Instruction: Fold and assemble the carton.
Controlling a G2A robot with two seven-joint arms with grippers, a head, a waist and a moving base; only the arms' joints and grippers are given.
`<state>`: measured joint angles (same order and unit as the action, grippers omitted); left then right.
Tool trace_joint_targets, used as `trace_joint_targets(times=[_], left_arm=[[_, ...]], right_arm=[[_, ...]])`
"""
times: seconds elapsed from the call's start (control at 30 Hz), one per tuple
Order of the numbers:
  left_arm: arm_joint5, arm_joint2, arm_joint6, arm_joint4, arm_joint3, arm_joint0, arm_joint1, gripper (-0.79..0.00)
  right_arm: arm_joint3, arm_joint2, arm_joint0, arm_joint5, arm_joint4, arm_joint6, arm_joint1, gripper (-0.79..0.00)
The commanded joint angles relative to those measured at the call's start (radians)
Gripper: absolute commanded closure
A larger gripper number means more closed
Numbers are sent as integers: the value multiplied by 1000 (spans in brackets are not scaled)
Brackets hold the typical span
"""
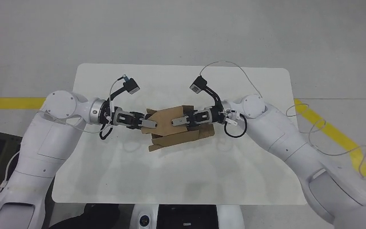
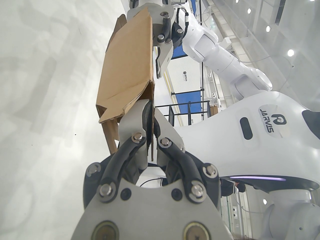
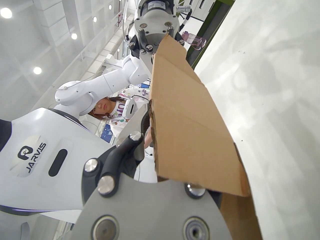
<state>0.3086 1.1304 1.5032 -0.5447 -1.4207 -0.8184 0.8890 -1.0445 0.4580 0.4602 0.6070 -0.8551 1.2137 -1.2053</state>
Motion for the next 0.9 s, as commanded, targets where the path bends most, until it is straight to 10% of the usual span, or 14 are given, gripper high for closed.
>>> trace_joint_targets(times=[0.0,0.27,0.37,0.87], left_arm=[[-1,-1,1,2,0,1,0,0],[-1,0,0,0,1,0,1,-31],[-1,2,-1,-3,2,-1,1,-785],[-149,-1,33,-208,-8,1,-4,-785]], right_arm=[[3,4,2,-4,1,4,-4,-34],[18,25,9,-16,12,16,-19,0],[26,34,12,-18,16,18,-23,0],[65,40,21,45,100,-46,-32,0]])
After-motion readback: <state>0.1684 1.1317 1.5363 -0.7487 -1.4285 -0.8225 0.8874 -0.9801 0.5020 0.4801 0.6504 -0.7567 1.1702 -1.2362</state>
